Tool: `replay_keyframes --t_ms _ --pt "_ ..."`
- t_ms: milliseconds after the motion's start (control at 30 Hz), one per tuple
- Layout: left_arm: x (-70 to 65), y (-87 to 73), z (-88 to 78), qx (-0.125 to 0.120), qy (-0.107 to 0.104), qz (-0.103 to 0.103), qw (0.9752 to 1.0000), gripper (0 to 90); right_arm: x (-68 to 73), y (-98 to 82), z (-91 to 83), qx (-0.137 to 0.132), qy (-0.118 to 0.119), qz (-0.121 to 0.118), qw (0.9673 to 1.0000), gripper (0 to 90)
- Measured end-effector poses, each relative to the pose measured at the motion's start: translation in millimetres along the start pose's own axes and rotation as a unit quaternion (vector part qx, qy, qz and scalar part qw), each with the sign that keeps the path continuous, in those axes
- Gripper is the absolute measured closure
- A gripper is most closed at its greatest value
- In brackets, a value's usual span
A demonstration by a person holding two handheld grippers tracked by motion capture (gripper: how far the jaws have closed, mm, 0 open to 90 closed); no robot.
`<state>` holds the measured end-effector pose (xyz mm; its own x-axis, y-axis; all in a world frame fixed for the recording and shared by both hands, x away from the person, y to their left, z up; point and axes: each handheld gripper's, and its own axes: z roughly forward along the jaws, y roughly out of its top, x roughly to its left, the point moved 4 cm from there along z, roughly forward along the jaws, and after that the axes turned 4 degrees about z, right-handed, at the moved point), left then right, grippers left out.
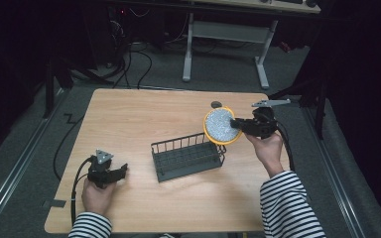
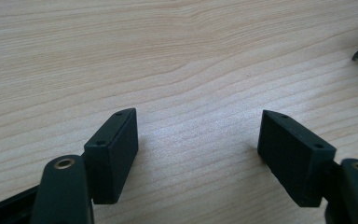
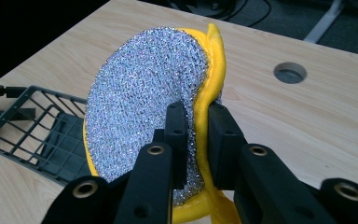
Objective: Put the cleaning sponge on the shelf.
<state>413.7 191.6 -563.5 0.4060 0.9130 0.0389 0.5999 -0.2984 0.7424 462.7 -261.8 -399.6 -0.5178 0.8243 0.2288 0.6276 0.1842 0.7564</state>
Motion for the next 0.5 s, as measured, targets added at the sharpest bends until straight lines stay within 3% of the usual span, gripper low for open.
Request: replay_keyframes --t_ms 500 --pt "-0.2 -0.1 -0.2 0.001 -0.001 0.001 1.0000 29.2 36.2 2.3 42.2 0.020 0.039 -0.029 0.9986 79.7"
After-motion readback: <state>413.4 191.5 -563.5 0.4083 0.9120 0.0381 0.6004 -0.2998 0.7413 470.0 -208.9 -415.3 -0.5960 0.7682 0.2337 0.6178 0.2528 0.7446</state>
